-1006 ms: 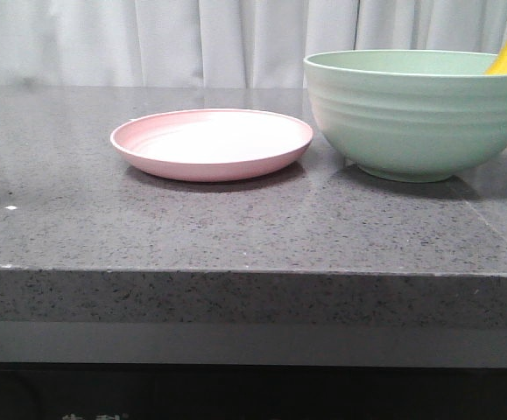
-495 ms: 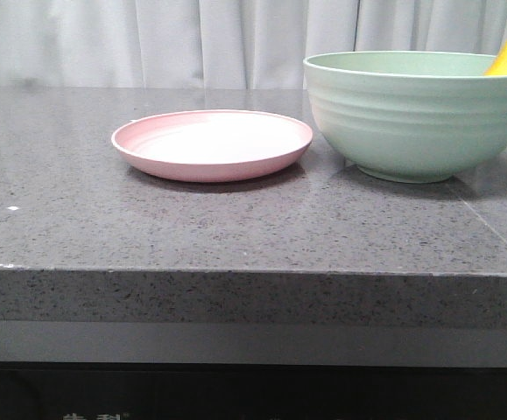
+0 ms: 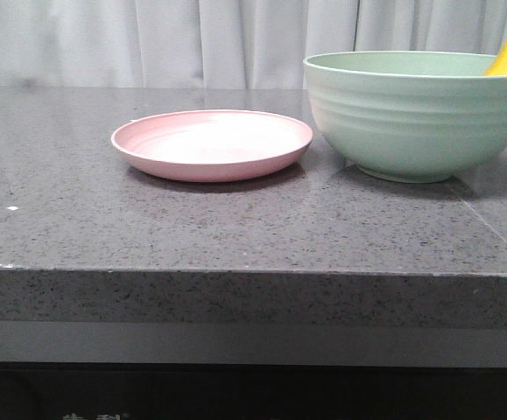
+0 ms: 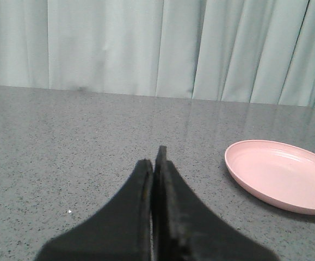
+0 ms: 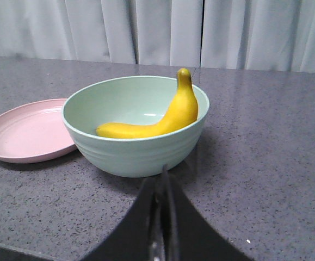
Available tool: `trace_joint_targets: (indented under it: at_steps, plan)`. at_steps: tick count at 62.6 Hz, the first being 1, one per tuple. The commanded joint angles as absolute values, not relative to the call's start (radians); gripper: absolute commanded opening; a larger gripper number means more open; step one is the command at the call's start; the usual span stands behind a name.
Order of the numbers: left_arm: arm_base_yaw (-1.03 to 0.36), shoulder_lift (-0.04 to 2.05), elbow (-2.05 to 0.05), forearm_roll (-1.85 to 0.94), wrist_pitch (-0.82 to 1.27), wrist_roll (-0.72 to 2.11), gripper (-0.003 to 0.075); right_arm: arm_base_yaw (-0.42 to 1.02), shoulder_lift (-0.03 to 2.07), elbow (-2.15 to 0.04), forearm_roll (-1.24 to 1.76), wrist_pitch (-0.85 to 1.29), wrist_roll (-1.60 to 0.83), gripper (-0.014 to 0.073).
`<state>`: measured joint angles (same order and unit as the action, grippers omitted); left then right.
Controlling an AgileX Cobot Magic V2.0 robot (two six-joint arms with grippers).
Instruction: Transfer banana from pink plate to green bowl
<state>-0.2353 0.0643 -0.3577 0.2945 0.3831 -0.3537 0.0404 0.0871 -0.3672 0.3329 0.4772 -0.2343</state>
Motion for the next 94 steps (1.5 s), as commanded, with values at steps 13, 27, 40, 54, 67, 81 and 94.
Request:
trace_joint_targets:
  at_steps: [13, 27, 40, 54, 67, 81, 94]
  plan:
    - [-0.234, 0.077, -0.382, 0.303, 0.313, -0.364, -0.0018, 0.035, 0.098, -0.392, 0.349, 0.389, -0.244, -0.0057]
    - [-0.234, 0.077, -0.382, 0.303, 0.313, -0.364, -0.0018, 0.035, 0.098, -0.392, 0.349, 0.389, -0.244, -0.0057]
    - [-0.234, 0.068, -0.37, 0.276, 0.319, -0.327, -0.0018, 0.035, 0.098, -0.392, 0.349, 0.392, -0.244, -0.0057]
    - [-0.224, 0.003, -0.324, 0.0, 0.318, 0.051, -0.0018, 0.035, 0.098, -0.392, 0.349, 0.397, -0.244, -0.0057]
    - [-0.125, -0.03, -0.221, -0.077, 0.311, 0.061, -0.0018, 0.035, 0.098, -0.392, 0.349, 0.4, -0.244, -0.0057]
    - [0.021, -0.03, -0.071, -0.142, 0.145, 0.061, -0.0018, 0.035, 0.098, -0.392, 0.349, 0.4, -0.244, -0.0057]
    - [0.023, -0.03, 0.007, -0.131, 0.067, 0.061, -0.0018, 0.035, 0.098, -0.392, 0.349, 0.4, -0.244, -0.0057]
